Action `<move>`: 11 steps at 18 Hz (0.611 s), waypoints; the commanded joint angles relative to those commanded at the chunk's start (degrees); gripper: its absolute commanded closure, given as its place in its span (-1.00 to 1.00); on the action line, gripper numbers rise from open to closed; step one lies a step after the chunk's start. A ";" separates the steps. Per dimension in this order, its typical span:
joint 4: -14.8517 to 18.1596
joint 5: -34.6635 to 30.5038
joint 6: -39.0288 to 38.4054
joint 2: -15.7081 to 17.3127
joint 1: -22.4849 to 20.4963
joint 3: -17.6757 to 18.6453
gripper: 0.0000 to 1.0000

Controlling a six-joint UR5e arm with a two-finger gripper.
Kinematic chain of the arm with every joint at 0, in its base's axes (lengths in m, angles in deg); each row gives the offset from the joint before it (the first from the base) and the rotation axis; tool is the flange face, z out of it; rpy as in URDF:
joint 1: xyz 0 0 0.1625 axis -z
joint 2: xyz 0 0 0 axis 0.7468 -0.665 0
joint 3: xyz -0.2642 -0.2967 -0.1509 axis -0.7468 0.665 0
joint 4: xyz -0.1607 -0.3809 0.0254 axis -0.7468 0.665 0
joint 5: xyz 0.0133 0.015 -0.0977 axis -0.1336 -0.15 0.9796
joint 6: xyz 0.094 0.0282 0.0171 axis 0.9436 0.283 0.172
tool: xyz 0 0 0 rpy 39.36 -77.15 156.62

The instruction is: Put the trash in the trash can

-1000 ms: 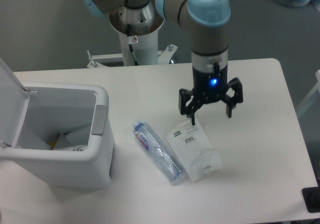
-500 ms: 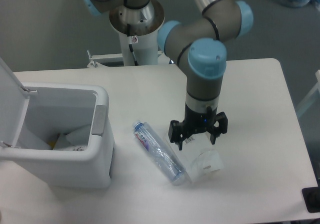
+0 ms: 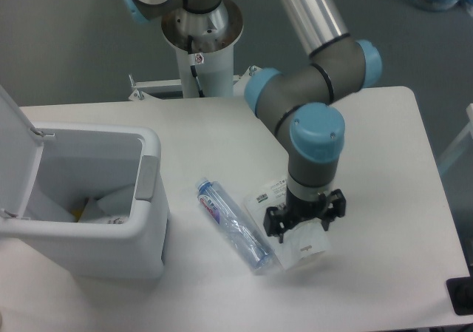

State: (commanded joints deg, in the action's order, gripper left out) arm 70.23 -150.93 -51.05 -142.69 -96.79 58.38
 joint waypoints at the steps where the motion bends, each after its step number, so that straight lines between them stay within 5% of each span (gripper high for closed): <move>1: -0.35 -0.17 1.59 -0.44 -0.17 0.00 -1.00; 4: -5.27 0.00 1.52 -0.62 -0.26 0.26 -1.00; 11: -5.80 -5.07 3.27 -1.58 -0.44 0.44 -1.00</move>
State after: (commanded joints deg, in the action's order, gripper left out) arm 64.43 -156.00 -47.77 -144.28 -97.23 58.81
